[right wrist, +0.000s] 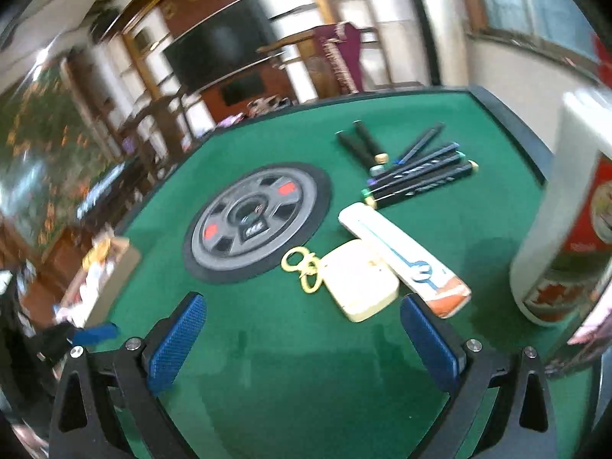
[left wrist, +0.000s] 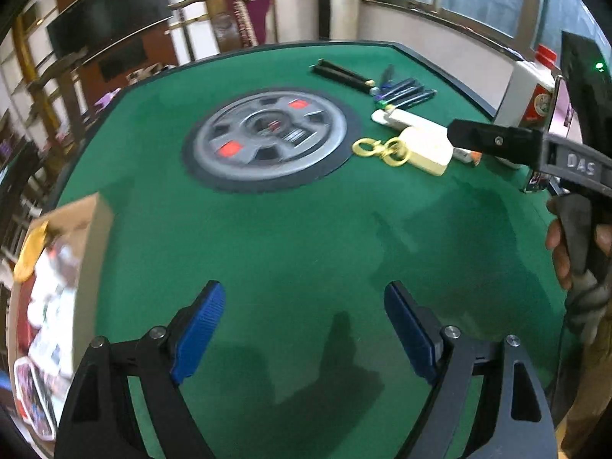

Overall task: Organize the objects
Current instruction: 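Grasp the white-and-blue tube with the right tool and lift it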

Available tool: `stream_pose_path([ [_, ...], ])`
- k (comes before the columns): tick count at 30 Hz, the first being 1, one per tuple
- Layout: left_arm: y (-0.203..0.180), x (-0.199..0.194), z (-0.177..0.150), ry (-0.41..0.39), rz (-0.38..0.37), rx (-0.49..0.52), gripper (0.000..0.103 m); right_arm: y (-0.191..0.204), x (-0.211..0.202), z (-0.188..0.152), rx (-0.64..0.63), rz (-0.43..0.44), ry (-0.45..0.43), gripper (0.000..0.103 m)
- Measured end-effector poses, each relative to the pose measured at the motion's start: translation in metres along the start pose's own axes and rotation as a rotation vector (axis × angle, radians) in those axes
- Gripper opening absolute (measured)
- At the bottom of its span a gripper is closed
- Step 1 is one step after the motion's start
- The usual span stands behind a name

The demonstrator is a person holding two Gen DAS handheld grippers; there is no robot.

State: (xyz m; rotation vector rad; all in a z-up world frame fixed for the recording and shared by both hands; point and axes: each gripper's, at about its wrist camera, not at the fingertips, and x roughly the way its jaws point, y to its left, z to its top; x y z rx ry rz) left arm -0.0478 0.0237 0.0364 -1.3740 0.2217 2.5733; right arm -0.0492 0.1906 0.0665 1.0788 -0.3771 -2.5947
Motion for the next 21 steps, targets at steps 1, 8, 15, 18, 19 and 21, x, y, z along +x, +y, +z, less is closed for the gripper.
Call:
stream_pose_path([
  [1,-0.007,0.003,0.005,-0.015,0.01,0.013,0.084,0.0,-0.004,0.001,0.006,0.007,-0.01,0.103],
  [8,-0.038,0.022,0.037,-0.14,0.236,0.077,0.084,-0.002,-0.013,0.005,0.023,-0.032,-0.055,0.103],
  [15,-0.04,0.035,0.045,-0.128,0.232,0.078,0.084,-0.007,-0.017,0.028,0.007,-0.039,-0.083,0.103],
  [18,-0.042,0.041,0.046,-0.119,0.23,0.079,0.084,-0.012,-0.003,0.043,0.006,-0.011,-0.034,0.103],
  [19,-0.044,0.044,0.046,-0.116,0.23,0.08,0.084,-0.014,0.004,0.047,0.005,-0.006,-0.013,0.103],
  [21,-0.045,0.047,0.046,-0.11,0.227,0.079,0.084,-0.016,0.019,0.052,-0.011,-0.006,0.028,0.103],
])
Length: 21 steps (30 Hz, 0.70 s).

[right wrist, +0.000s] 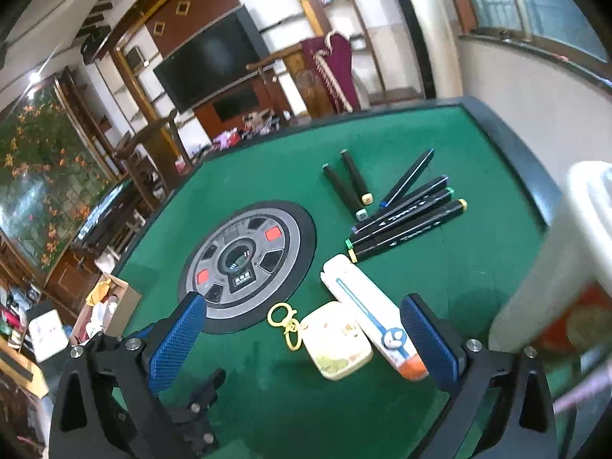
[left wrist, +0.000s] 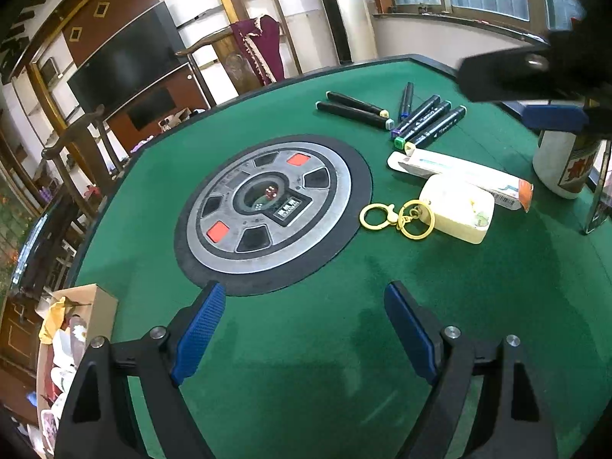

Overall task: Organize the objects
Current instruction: 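Grasp the white-and-blue tube with the right tool and lift it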

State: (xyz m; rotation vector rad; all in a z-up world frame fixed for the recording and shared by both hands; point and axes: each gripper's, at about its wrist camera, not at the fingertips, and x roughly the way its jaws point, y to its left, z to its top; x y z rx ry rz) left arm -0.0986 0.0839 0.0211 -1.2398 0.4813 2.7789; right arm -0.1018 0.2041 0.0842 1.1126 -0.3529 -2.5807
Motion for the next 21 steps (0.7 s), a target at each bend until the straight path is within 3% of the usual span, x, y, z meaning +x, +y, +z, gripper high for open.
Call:
stream_pose_path([
  [4,-0.003,0.006,-0.002,0.011,0.002,0.007,0.084,-0.004,0.034,0.002,-0.023,-0.032,0.083,0.103],
  [13,-0.003,0.013,-0.003,0.024,-0.011,0.001,0.084,-0.026,0.062,-0.006,0.001,-0.107,0.149,0.103],
  [21,-0.003,0.011,-0.005,0.014,-0.008,0.004,0.084,-0.027,0.069,-0.01,0.026,-0.024,0.194,0.102],
])
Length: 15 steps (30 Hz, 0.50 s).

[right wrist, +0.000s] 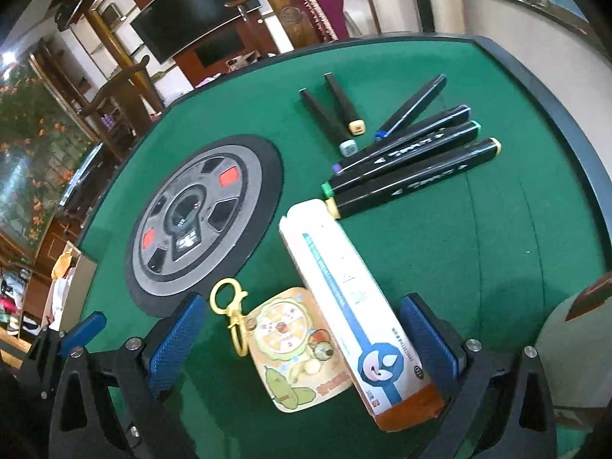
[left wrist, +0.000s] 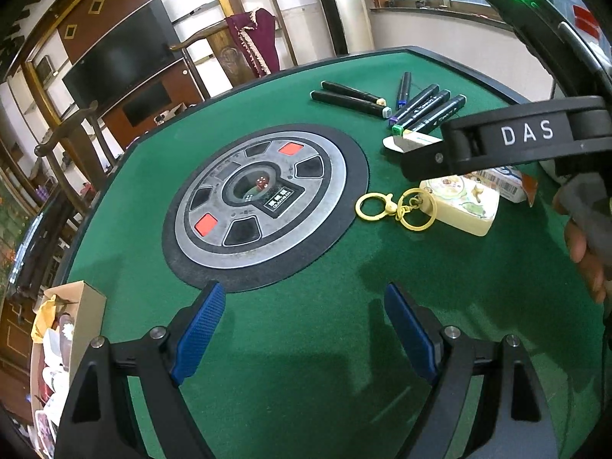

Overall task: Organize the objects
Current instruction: 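Grasp the white-and-blue tube with the right tool and lift it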

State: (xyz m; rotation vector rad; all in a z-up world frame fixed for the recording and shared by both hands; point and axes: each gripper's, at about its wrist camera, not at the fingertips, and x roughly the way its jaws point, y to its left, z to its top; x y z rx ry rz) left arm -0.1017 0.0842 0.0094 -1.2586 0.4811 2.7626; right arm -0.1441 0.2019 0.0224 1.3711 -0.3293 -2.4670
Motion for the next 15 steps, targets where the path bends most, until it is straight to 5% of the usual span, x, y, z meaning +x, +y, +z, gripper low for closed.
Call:
stream_pose_path([
  [10,0.003,0.002,-0.003,0.01,-0.006,-0.002,0.084,0.021,0.003,-0.008,0.02,0.212,0.083,0.103],
  [15,0.007,0.006,-0.003,0.027,-0.036,-0.018,0.084,0.021,-0.012,-0.007,0.063,0.231,0.018,0.103],
])
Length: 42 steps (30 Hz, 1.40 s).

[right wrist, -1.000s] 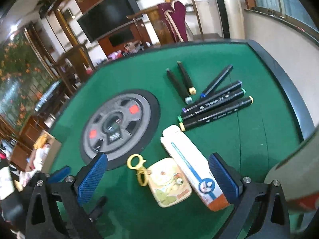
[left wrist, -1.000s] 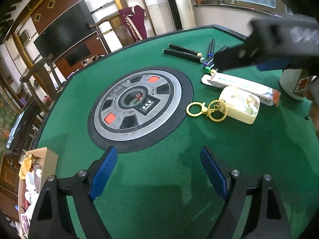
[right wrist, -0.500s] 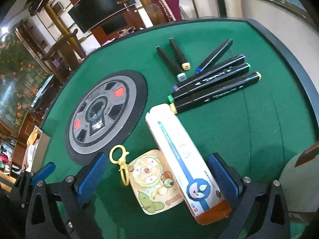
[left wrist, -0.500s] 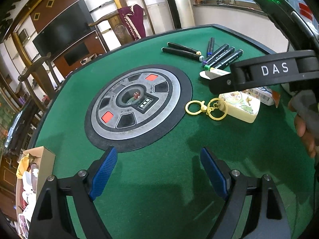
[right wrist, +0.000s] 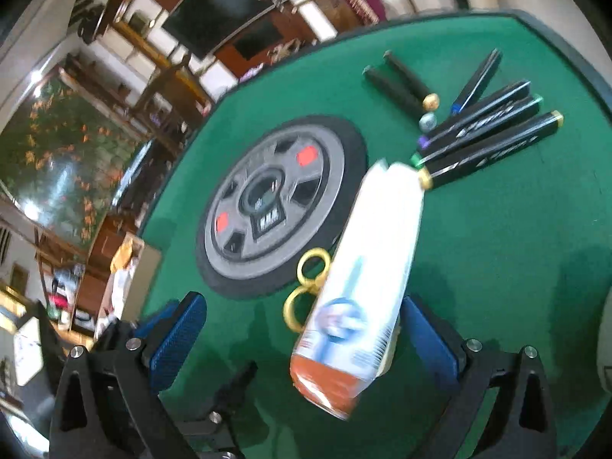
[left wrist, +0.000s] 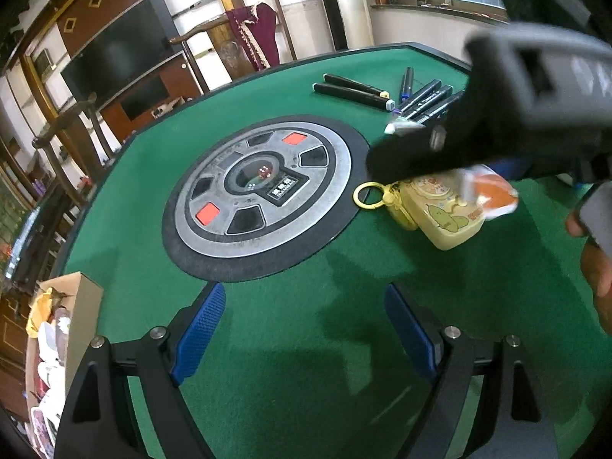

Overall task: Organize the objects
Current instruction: 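Grasp the white-and-blue tube with the right tool and lift it, then grasp the yellow cartoon tin with the left tool while the right holds the tube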

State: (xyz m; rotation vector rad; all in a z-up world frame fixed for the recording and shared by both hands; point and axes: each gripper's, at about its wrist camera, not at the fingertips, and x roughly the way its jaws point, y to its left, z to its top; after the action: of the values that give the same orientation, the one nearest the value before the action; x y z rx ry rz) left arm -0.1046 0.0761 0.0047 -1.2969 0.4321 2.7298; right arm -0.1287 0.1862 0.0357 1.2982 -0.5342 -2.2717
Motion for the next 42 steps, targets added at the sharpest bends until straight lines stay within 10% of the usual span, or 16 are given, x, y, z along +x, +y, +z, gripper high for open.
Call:
stream_pose_path([
  [7,-0.013,0.009,0.011,0.034,-0.093,-0.018,0.084,-0.001,-0.01,0.003,-0.011,-0.103,-0.049,0.101],
  [10,-0.018,0.011,0.012,0.036,-0.11,-0.023,0.084,0.011,-0.001,0.01,-0.066,-0.171,-0.048,0.072],
  [17,-0.005,0.015,0.005,0.064,-0.13,-0.071,0.084,0.019,0.039,0.027,-0.079,-0.287,0.031,0.069],
  [21,0.003,0.017,0.006,0.066,-0.134,-0.092,0.084,0.015,0.035,0.023,-0.106,-0.36,0.013,0.019],
  [42,-0.036,0.019,0.051,0.002,-0.233,-0.178,0.084,0.009,-0.059,0.019,-0.034,-0.377,-0.234,0.019],
])
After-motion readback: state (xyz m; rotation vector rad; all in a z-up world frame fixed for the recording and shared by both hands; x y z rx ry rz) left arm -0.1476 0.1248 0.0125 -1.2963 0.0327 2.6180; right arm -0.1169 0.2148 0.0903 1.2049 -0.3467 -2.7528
